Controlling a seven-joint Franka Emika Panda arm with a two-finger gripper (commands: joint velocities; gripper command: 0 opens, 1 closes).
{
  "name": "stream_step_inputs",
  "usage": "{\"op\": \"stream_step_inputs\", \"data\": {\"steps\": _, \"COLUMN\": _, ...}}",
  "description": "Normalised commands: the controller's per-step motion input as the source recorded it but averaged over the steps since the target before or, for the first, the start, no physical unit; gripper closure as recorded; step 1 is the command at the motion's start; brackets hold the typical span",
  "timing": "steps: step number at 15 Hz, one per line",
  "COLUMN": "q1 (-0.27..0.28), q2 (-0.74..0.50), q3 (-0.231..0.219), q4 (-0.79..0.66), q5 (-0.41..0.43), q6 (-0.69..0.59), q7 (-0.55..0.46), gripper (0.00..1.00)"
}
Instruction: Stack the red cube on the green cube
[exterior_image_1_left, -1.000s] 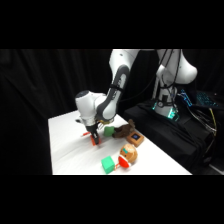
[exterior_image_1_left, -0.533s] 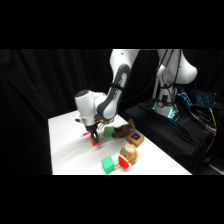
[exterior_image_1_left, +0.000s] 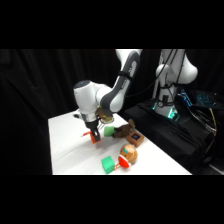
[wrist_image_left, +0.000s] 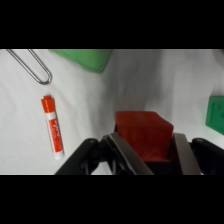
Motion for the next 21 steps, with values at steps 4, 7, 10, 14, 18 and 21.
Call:
{"op": "stream_step_inputs", "data": {"steps": 4, "q1": 0.174, "q2": -0.37, "q3": -0.028, "q4": -0.22, "q5": -0.207, "q6": -0.17, "q7": 0.21, "gripper": 0.75}}
{"op": "stream_step_inputs", "data": {"steps": 7, "q1": 0.125, "q2": -0.27, "q3": 0.027, "q4": -0.13, "q5": -0.161, "q6": -0.15, "q7": 0.19, "gripper": 0.75}}
{"op": "stream_step_inputs", "data": {"steps": 10, "q1": 0.081, "q2": -0.2, "q3": 0.053, "q4": -0.07, "q5": -0.111, "q6": -0.13, "q7": 0.17, "gripper": 0.75}}
{"op": "stream_step_inputs", "data": {"steps": 14, "q1": 0.042, "q2": -0.14, "q3": 0.059, "q4": -0.04, "q5": -0.023, "q6": -0.11, "q7": 0.18, "gripper": 0.75}}
{"op": "stream_step_inputs", "data": {"steps": 18, "q1": 0.045, "q2": -0.1, "q3": 0.062, "q4": -0.03, "q5": 0.034, "q6": -0.08, "q7": 0.15, "gripper": 0.75}}
{"op": "stream_step_inputs", "data": {"steps": 21, "q1": 0.058, "q2": -0.02, "q3": 0.056, "q4": 0.02, "q5": 0.062, "q6": -0.04, "q7": 0.13, "gripper": 0.75}}
